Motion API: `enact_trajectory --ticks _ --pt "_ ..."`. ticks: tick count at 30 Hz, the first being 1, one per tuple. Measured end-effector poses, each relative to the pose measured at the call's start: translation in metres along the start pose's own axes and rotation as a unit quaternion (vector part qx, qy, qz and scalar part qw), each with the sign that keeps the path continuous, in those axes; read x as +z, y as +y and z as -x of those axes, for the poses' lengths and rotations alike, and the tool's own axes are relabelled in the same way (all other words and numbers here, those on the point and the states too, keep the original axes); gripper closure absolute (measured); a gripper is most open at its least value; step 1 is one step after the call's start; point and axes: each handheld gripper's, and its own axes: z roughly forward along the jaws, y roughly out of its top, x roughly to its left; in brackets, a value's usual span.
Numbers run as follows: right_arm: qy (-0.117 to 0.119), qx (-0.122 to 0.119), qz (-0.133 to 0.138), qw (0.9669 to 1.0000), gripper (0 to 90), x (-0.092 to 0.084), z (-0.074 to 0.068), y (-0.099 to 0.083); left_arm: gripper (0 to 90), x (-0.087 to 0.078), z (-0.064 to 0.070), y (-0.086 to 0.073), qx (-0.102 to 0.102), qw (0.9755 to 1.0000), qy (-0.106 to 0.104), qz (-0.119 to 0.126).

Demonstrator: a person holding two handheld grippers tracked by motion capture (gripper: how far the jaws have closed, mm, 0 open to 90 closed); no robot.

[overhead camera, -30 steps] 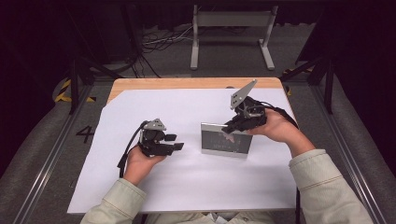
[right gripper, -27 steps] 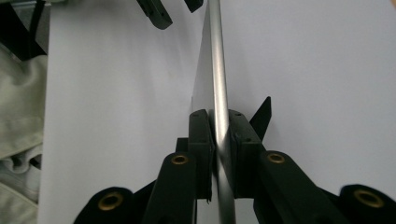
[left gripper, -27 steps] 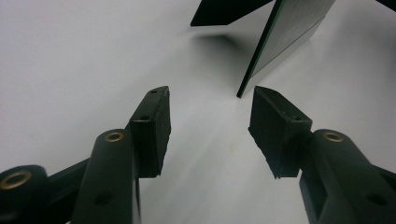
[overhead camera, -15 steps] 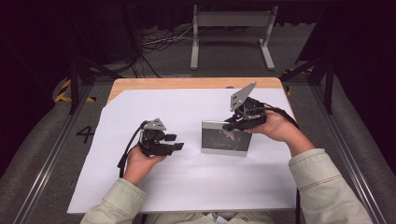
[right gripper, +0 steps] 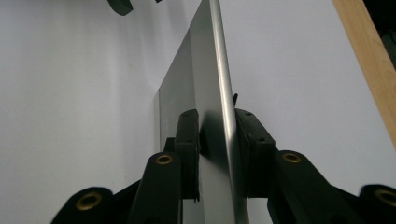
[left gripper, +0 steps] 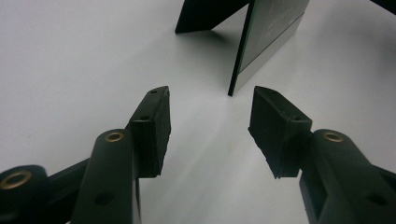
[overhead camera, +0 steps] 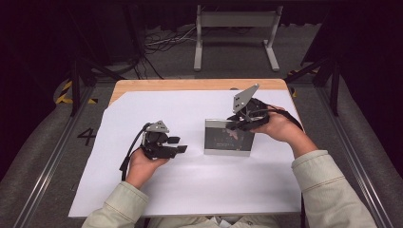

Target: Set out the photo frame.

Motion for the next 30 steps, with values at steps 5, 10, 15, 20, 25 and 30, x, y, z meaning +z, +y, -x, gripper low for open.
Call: enact_trajectory --ticks 5,10,15,20,25,30 --pt "-0.005 0.036 0.016 0.9992 62.1 -0.003 0.006 -0.004 48.6 0.000 0.000 0.000 0.000 1.0000 -0.001 0.000" --pt "-0.007 0.076 0.054 0.9956 51.0 -0.009 0.012 -0.013 48.6 0.000 0.000 0.000 -0.001 1.0000 -0.001 0.000" --pt "-0.012 0.102 0.084 0.9912 43.8 -0.018 0.011 -0.017 48.2 0.000 0.000 0.000 0.001 1.0000 0.001 -0.001" --pt "-0.027 0.108 0.107 0.9880 40.6 -0.030 0.006 -0.019 46.7 -0.001 0.000 0.000 0.000 1.0000 0.003 -0.001" --pt "-0.041 0.135 0.126 0.9820 36.1 -0.043 0.000 -0.023 44.6 -0.004 0.001 -0.001 0.004 1.0000 0.008 0.002" --pt "-0.058 0.153 0.144 0.9759 33.2 -0.057 -0.004 -0.035 42.5 -0.012 -0.001 -0.006 0.005 0.9998 0.018 0.005"
